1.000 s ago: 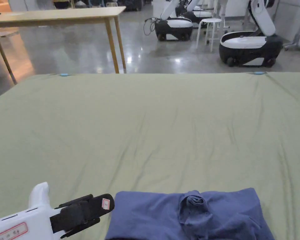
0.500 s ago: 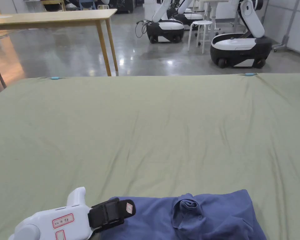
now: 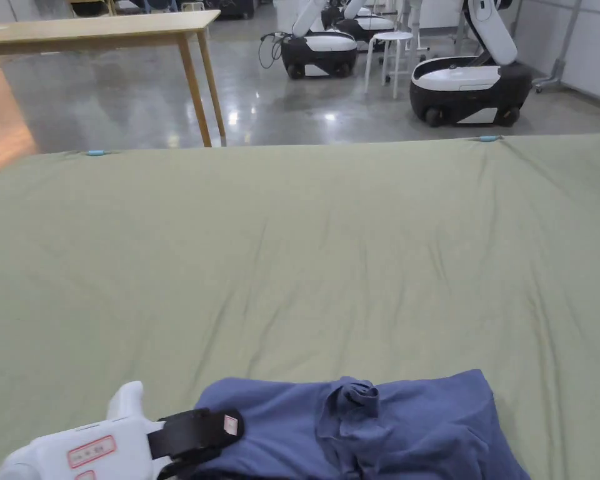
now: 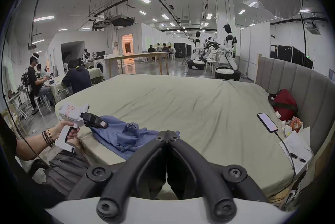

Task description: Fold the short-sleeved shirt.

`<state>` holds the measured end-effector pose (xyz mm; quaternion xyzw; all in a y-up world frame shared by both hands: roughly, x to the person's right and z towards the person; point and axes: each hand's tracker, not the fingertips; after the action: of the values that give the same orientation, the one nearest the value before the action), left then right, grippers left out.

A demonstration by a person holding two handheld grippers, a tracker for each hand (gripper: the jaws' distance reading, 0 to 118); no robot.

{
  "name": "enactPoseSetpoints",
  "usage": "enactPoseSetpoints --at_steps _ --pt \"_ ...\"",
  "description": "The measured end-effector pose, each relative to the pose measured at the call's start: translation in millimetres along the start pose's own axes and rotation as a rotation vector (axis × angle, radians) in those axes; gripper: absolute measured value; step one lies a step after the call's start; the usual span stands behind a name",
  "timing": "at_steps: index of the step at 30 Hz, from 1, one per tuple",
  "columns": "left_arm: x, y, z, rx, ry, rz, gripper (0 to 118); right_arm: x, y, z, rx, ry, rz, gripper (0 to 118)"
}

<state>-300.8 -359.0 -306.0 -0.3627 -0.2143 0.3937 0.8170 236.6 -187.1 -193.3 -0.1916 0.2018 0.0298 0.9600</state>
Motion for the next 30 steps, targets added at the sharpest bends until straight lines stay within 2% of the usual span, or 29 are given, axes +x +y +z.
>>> enactPoseSetpoints --at_steps 2,4,9,14,16,22,25,30 --pt "-7 7 22 0.046 -0.008 0.02 13 2 0 1 0.003 0.0 -0.009 1" --pt "-14 17 55 0.134 0.066 0.01 13 2 0 2 0.004 -0.005 -0.015 1" --pt "-24 25 100 0.168 0.175 0.019 13 3 -1 -2 0.008 0.001 -0.024 1" --pt "34 22 91 0.13 0.141 -0.097 13 1 -1 -3 0.007 0.009 -0.024 1" --pt "72 23 80 0.114 0.072 -0.144 13 1 0 -2 0.005 0.011 -0.022 1" --pt "150 19 6 -0.046 -0.003 -0.237 13 3 -3 7 0.001 -0.001 -0.026 1" --pt "154 14 -48 -0.161 -0.005 -0.259 13 6 -6 14 0.001 -0.017 -0.035 1" --pt "139 -7 -129 -0.287 0.031 -0.147 13 24 -15 30 0.013 -0.062 -0.066 1"
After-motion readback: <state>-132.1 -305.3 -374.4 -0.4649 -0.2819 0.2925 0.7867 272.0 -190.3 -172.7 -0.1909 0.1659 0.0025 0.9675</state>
